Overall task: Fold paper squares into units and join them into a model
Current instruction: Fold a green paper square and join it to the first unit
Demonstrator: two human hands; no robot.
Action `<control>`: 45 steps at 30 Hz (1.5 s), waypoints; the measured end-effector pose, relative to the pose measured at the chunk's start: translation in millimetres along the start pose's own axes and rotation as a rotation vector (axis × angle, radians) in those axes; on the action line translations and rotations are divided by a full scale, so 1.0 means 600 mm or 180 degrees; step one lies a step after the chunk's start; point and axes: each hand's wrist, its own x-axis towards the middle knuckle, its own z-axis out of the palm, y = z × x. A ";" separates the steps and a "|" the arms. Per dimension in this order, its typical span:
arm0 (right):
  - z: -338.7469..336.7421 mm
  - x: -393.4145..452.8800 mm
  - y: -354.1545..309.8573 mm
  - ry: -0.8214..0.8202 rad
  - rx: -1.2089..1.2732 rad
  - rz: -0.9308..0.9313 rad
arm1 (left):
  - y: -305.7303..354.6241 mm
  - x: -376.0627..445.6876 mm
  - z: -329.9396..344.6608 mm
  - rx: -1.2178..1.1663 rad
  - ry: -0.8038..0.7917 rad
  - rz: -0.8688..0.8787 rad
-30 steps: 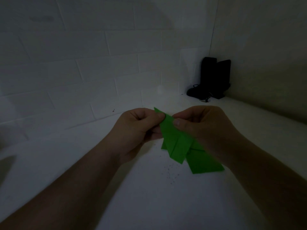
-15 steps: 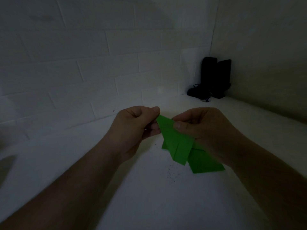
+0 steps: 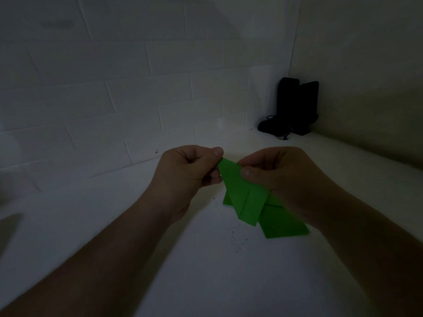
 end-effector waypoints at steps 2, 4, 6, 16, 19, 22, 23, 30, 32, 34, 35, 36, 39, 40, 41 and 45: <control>0.000 0.000 0.000 0.0003 0.0039 -0.0018 | 0.000 0.000 0.000 0.0005 0.0002 0.0001; -0.002 0.002 0.002 0.0084 0.0013 -0.0022 | 0.001 -0.001 -0.001 -0.0069 -0.0037 -0.0080; -0.005 0.005 0.004 0.0190 -0.0059 0.0013 | 0.004 -0.002 -0.003 -0.0100 -0.0161 -0.0210; -0.005 0.007 0.005 0.0125 -0.0077 -0.0019 | 0.000 -0.006 0.003 -0.0272 -0.0296 -0.0401; -0.006 0.005 0.004 0.0126 -0.0039 -0.0010 | 0.000 -0.008 0.006 -0.0423 -0.0348 -0.0457; -0.005 0.006 0.005 0.0154 0.0016 0.0027 | -0.002 -0.009 0.008 -0.0308 -0.0350 -0.0334; -0.004 0.006 0.005 0.0167 0.0023 0.0022 | -0.002 -0.009 0.009 -0.0285 -0.0338 -0.0299; 0.000 0.002 0.001 -0.0009 0.0015 0.0015 | -0.003 -0.008 0.008 -0.0274 -0.0370 -0.0130; 0.002 0.001 -0.001 -0.0104 0.0098 0.0008 | -0.004 -0.008 0.009 -0.0177 -0.0399 -0.0062; 0.002 -0.001 -0.004 -0.0188 0.0084 0.0012 | -0.006 -0.009 0.010 -0.0051 -0.0439 -0.0021; 0.001 -0.002 -0.005 -0.0224 0.0025 0.0014 | -0.007 -0.010 0.010 -0.0017 -0.0457 -0.0015; 0.001 -0.003 -0.005 -0.0233 -0.0033 0.0009 | -0.008 -0.010 0.010 -0.0002 -0.0473 -0.0015; 0.001 -0.001 -0.001 -0.0027 0.0000 0.0046 | -0.008 -0.012 0.012 -0.0064 -0.0581 -0.0149; 0.002 0.000 0.000 0.0054 0.0084 0.0065 | -0.010 -0.012 0.013 -0.0024 -0.0621 -0.0216; 0.002 0.002 0.001 0.0127 0.0164 0.0096 | -0.011 -0.012 0.014 0.0056 -0.0641 -0.0268; 0.002 0.003 0.003 0.0259 0.0328 0.0100 | -0.016 -0.011 0.017 0.0204 -0.0639 -0.0354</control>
